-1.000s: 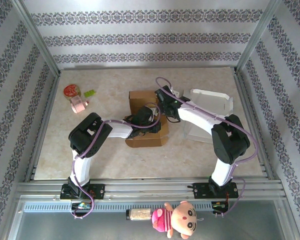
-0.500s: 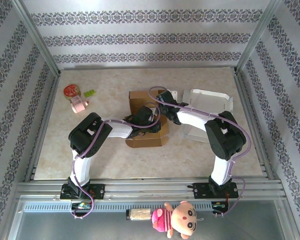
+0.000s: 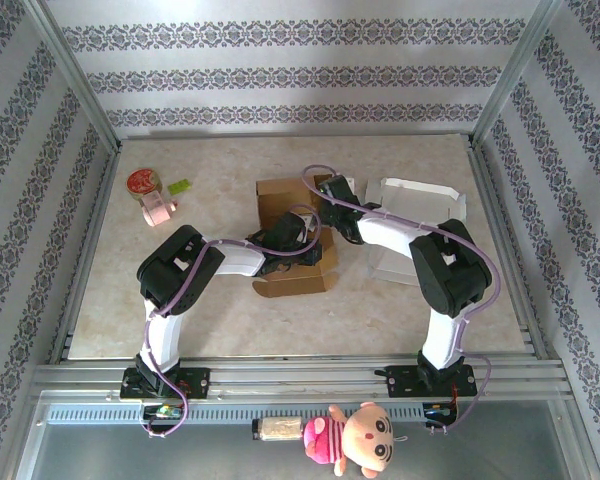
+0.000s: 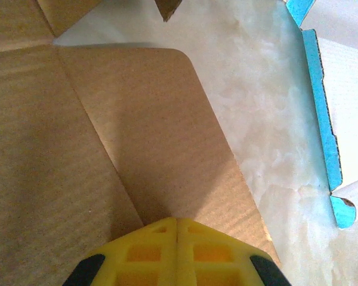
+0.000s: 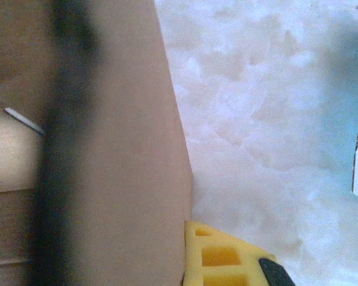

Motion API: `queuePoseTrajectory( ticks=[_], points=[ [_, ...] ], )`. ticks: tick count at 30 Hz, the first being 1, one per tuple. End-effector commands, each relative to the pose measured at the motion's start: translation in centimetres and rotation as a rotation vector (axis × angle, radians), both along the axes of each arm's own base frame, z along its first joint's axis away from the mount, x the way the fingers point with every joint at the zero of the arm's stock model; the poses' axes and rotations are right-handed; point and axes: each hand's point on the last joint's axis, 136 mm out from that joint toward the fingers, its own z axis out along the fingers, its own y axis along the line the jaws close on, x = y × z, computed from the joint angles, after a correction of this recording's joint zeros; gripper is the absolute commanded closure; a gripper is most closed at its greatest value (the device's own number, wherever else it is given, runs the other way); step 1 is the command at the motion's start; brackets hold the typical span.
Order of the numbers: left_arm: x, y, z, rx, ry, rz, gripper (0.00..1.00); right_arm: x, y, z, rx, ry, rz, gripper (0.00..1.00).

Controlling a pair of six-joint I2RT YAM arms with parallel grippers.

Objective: Fold the paper box

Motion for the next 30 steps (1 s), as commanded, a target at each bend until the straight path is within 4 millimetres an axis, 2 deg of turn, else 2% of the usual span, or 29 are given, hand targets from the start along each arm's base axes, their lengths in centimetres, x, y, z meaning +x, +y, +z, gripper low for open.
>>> queuePoseTrajectory(
  ticks=[1,7,13,20,26,30],
  points=[
    [0.7,0.9,-1.5,0.037,0.017,0.03,1.0,-2.2,0.9,0.8,0.067,0.091,-0.02,0.97],
    [1.1,1.0,-1.5,0.038,0.018,0.033,1.0,-4.1,0.6,0.6,0.048,0.174,-0.005,0.97],
    [1.3,1.2,-1.6,0.034,0.022,0.039,1.0,-3.2,-0.4,2.3,-0.054,0.132,0.019,0.97],
    [1.2,1.6,-2.3,0.049,0.04,0.05,1.0,-3.2,0.8,3.3,-0.026,0.15,0.049,0.96],
    [1.4,1.3,-1.9,0.022,0.033,0.046,1.0,-4.5,1.4,1.6,0.03,0.202,0.014,0.96],
    [1.6,1.2,-1.7,0.016,0.026,0.046,1.0,-5.2,1.0,-0.7,-0.062,0.175,0.004,0.95]
  ],
)
